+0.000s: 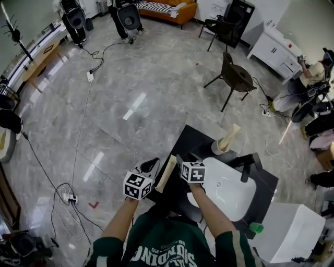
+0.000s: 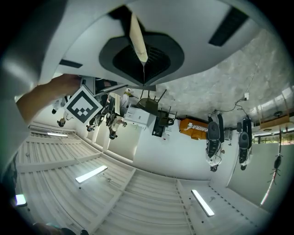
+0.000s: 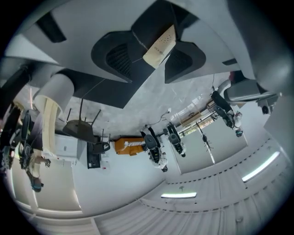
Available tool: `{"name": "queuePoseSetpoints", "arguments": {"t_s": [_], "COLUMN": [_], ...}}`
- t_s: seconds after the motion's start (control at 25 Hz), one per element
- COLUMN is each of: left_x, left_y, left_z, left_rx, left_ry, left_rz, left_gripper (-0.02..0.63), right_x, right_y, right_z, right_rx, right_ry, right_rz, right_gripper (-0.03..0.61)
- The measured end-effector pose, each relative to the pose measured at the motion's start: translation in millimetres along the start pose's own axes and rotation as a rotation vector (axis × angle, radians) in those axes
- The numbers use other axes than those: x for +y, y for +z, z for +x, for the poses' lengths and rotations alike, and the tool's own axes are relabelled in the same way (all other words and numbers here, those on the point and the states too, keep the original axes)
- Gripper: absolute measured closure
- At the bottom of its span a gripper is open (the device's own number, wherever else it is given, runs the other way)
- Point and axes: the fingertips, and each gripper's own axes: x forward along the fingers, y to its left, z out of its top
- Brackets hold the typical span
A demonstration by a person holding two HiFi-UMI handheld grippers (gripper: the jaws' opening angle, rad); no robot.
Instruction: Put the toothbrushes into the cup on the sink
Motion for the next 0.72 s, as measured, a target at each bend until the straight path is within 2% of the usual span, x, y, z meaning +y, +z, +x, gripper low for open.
{"name": "queuePoseSetpoints", "arguments": {"t_s": [0.12, 0.2, 0.52, 0.72], "left_x": [4.1, 6.0, 21.9, 30.3], "left_y": [-3.1, -3.8, -12.1, -16.6], "left_z": [-3.6, -4.8, -6.1, -7.6], "left_rx": [0.000, -0.001, 0.004, 0.008], "left_ry": [0.008, 0.009, 0.020, 0.030], "left_rz": [-0.014, -0.019, -0.041, -0.061], "left_gripper": [0.601, 0.601, 0.601, 0.601], "right_x": [-2.7, -1.1, 4.5, 10.7], "right_y": [-15.7, -24.7, -54.7, -64.7], "right_z": [9.4, 14.9, 38.4, 49.0], "right_rx": [0.041, 0.064, 0.148, 0.199], "right_ry": [-0.036, -0.049, -0.078, -0.082], "right_rz": [0.144, 0.204, 0.365, 0.370], "right_gripper": [0.362, 0.362, 0.362, 0.362]}}
